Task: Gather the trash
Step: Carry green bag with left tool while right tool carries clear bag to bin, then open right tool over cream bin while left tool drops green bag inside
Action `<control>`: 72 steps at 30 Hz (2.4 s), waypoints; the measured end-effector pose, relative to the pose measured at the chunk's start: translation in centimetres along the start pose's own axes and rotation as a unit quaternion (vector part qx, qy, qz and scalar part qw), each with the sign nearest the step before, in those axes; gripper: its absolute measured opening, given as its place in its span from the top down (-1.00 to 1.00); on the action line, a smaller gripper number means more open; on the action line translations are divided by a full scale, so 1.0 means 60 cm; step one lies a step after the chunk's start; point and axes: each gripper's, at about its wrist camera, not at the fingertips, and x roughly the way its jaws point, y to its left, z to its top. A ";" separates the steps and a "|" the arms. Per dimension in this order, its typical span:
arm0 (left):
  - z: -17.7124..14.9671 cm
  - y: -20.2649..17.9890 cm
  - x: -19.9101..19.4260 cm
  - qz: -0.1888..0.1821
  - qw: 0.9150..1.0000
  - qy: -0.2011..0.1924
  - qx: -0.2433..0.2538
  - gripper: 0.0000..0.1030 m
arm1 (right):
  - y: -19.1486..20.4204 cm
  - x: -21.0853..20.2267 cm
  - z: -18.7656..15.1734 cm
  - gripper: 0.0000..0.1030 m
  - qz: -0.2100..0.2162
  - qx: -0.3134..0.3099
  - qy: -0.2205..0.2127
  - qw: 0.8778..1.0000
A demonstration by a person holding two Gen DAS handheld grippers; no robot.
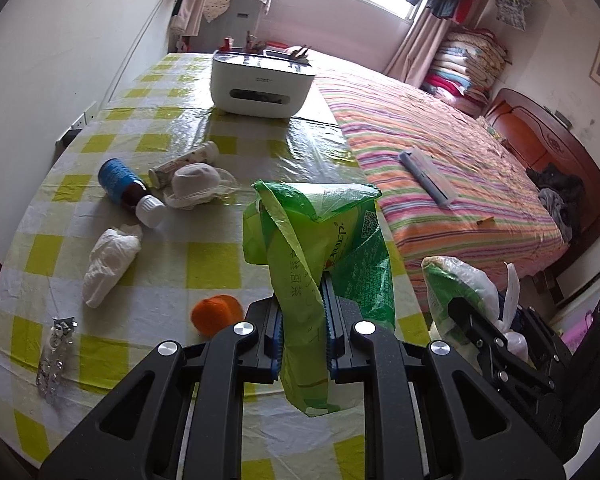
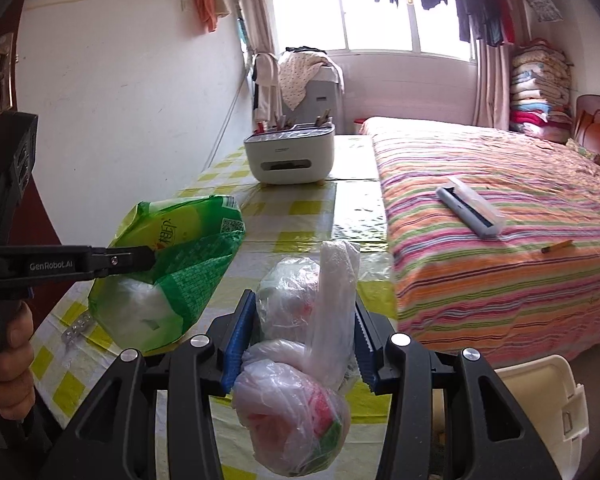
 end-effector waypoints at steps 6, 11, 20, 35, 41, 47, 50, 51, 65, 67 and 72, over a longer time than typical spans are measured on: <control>-0.009 -0.041 0.004 -0.011 1.000 0.004 0.022 0.70 | -0.034 -0.026 -0.006 0.15 -0.019 0.016 -0.012 1.000; -0.023 -0.080 0.006 -0.021 0.999 0.007 0.043 0.70 | -0.063 -0.044 -0.013 0.15 -0.033 0.034 -0.016 0.999; -0.050 -0.146 0.006 -0.047 0.996 0.007 0.081 0.70 | -0.112 -0.086 -0.033 0.15 -0.059 0.066 -0.028 0.996; -0.110 -0.260 0.026 -0.108 0.983 0.020 0.147 0.69 | -0.194 -0.149 -0.062 0.14 -0.106 0.133 -0.051 0.984; -0.128 -0.304 0.044 -0.117 0.978 0.025 0.168 0.69 | -0.210 -0.155 -0.069 0.57 -0.133 0.130 -0.046 0.982; -0.141 -0.325 0.052 -0.121 0.974 0.028 0.187 0.69 | -0.238 -0.179 -0.078 0.56 -0.134 0.165 -0.070 0.975; -0.143 -0.329 0.054 -0.122 0.974 0.030 0.191 0.69 | -0.242 -0.181 -0.080 0.56 -0.138 0.169 -0.079 0.973; -0.145 -0.332 0.057 -0.123 0.973 0.031 0.192 0.69 | -0.244 -0.184 -0.081 0.56 -0.140 0.173 -0.083 0.971; -0.161 -0.360 0.070 -0.132 0.965 0.039 0.222 0.60 | -0.271 -0.197 -0.084 0.55 -0.154 0.205 -0.097 0.962; -0.164 -0.362 0.069 -0.132 0.965 0.039 0.224 0.60 | -0.271 -0.198 -0.086 0.55 -0.157 0.206 -0.098 0.961; -0.169 -0.366 0.067 -0.130 0.963 0.036 0.231 0.46 | -0.273 -0.198 -0.087 0.55 -0.157 0.207 -0.096 0.961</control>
